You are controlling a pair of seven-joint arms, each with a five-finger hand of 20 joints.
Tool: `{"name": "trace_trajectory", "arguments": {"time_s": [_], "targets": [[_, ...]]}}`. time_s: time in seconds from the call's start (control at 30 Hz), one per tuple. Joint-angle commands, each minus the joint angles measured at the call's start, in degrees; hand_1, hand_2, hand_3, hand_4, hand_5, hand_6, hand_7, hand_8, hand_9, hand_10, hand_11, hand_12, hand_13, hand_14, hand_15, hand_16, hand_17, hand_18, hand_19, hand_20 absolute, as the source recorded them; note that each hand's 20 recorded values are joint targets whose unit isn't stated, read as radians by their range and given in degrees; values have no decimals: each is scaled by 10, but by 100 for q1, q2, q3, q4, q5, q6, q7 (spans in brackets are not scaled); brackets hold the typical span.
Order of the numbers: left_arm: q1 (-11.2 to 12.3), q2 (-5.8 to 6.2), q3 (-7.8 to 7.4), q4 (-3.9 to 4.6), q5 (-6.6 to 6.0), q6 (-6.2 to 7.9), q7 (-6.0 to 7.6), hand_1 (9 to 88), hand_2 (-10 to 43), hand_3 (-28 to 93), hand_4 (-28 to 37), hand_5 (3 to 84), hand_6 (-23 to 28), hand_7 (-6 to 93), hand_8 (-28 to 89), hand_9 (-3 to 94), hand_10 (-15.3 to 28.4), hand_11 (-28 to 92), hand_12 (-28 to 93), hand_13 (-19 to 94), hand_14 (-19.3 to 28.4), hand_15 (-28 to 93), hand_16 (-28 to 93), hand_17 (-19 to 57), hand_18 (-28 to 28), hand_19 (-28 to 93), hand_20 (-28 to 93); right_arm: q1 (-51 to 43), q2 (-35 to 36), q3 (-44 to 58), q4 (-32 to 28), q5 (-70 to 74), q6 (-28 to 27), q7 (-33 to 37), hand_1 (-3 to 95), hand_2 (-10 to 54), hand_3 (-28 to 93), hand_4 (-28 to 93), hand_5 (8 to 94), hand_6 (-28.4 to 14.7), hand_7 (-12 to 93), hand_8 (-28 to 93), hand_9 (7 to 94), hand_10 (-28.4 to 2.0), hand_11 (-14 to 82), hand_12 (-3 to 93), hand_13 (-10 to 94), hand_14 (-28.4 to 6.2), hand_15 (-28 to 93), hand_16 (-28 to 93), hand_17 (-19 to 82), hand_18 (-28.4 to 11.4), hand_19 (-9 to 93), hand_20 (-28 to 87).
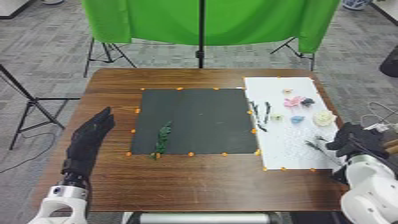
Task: Arrange flowers
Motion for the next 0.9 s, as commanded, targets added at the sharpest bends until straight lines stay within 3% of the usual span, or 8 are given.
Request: {"name": "trace_trajectory", "arguments": {"time_s": [0.03,0.4,0.63,0.8,0.83,0.9], "targets": [[93,-67,7,-12,20,-16,-84,220,-63,675,-238,382,33,43,-40,356,109,51,121,253,153,54,49,-13,130,0,161,-144,-55,123,-139,2,439,-73,633,-95,493,-191,822,0,204,188,906,-104,240,344,932,-22,555,319,677,-94,932,521],[99,-42,5,-26,-6,-1,-81,219,-62,673,-238,382,33,43,-40,357,110,51,120,253,154,54,49,-12,130,0,161,499,-10,-18,-1017,622,1056,-557,631,-95,520,-152,829,-7,212,216,912,-101,261,355,937,-19,561,314,691,-88,932,517],[41,-36,53,-3,9,-61,-102,219,-62,674,-237,382,32,43,-40,357,110,51,121,253,154,54,49,-13,130,0,161,2332,-370,-1761,-942,1094,1181,-926,630,-95,525,-137,833,-12,211,221,915,-102,270,355,937,-17,569,310,698,-83,932,516],[7,-28,81,20,9,-74,-111,219,-61,673,-237,382,34,43,-40,357,110,51,121,253,154,54,49,-13,131,0,161,3381,-1025,-3025,-502,1513,982,-1117,631,-95,522,-127,837,-13,209,224,917,-104,275,353,937,-16,573,306,700,-82,932,518],[11,-31,82,17,10,-74,-113,219,-62,673,-237,383,34,42,-40,357,110,51,121,253,154,54,49,-13,131,0,161,4000,-716,-3843,-359,1855,1477,-945,631,-95,522,-124,837,-13,208,224,917,-104,275,352,937,-16,574,305,701,-82,932,518],[5,-27,96,21,5,-90,-120,219,-61,672,-237,383,35,42,-40,357,110,51,120,253,154,54,49,-13,131,0,161,4309,-1030,-4238,-98,2007,1338,-956,631,-95,521,-120,838,-13,208,225,918,-104,276,353,937,-15,576,302,703,-81,932,518]]}}
